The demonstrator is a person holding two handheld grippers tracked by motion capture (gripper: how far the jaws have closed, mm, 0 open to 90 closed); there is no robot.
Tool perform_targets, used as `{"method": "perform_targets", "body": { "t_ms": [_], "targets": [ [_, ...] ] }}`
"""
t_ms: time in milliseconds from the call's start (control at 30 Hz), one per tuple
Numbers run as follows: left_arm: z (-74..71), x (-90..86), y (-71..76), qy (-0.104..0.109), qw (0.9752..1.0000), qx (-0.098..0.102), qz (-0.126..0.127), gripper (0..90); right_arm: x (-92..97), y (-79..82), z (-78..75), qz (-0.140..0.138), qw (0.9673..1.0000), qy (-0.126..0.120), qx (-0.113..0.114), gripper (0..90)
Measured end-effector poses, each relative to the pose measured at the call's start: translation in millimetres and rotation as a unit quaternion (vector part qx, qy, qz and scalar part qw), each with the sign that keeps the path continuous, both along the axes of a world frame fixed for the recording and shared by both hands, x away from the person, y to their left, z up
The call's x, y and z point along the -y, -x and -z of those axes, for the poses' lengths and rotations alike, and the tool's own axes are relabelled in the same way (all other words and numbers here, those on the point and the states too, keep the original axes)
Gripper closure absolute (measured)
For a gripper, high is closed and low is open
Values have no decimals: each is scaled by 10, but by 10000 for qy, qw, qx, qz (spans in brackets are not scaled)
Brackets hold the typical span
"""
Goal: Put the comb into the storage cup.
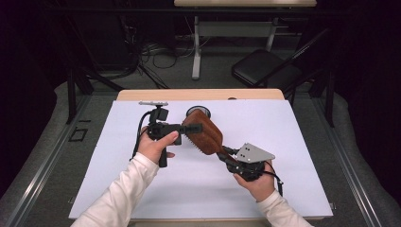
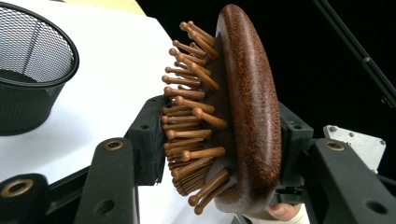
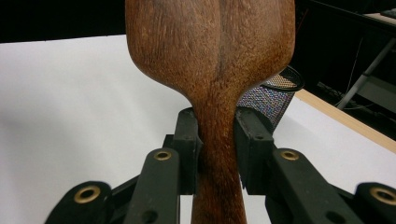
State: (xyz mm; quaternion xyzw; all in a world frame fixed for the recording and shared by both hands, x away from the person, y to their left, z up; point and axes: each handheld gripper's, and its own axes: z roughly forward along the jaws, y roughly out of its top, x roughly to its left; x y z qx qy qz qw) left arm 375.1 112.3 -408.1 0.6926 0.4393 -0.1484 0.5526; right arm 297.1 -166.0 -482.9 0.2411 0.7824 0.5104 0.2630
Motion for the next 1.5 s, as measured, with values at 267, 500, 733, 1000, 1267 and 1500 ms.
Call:
{"method": "perform_targets", "body": {
  "t_ms": [267,500,733,1000,1267,1500],
  "targets": [
    [-1,-2,2,-31,10000,22,47,487,0,-1,9,-11,10000,5,-9,722],
    [-6,0,2,-43,10000,-18,47,493,0,-2,15,-17,10000,-21,-22,722],
    [-12,16,-7,-44,10000,-35,35,498,7,-8,21,-5,10000,-73,-68,721],
    [-12,19,-13,-39,9999,-97,17,502,12,-10,26,-7,9999,-125,-102,721],
    [-12,7,-34,3,9999,-161,4,505,18,-25,24,-22,9995,-267,-184,714],
    [-17,21,-40,6,9998,-213,-13,507,23,-29,25,-16,9992,-311,-237,711]
  ]
}}
